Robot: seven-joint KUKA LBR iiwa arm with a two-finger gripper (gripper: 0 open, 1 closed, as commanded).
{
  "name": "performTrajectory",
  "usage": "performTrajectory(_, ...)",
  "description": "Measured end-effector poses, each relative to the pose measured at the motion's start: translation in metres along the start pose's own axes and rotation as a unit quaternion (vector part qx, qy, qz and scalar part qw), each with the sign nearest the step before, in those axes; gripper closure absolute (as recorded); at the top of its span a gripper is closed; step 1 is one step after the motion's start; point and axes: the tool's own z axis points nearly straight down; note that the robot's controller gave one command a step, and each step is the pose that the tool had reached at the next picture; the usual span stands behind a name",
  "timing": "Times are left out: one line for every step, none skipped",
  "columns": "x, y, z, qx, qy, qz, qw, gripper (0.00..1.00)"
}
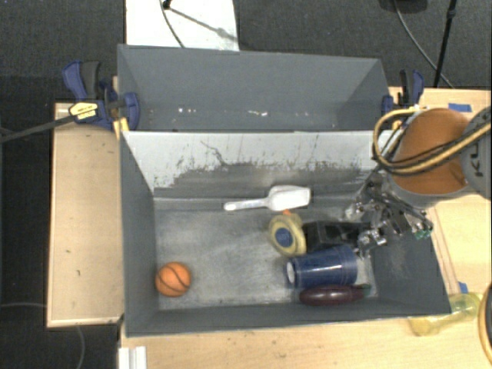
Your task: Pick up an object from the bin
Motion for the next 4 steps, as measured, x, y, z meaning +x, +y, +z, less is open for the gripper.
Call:
performTrajectory(0.0,0.0,0.0,0.0,0.0,-0.001,1.0,1.0)
performTrajectory(0.026,-0.006,-0.118,0.0,0.0009,-0.017,0.9999,1.0)
performTrajectory(0.026,-0.006,-0.118,-0.001,0.0008,-0.017,0.9999,1.0)
performTrajectory(0.028,-0.005,-0.159,-0.004,0.0059,-0.053,0.9986,1.0)
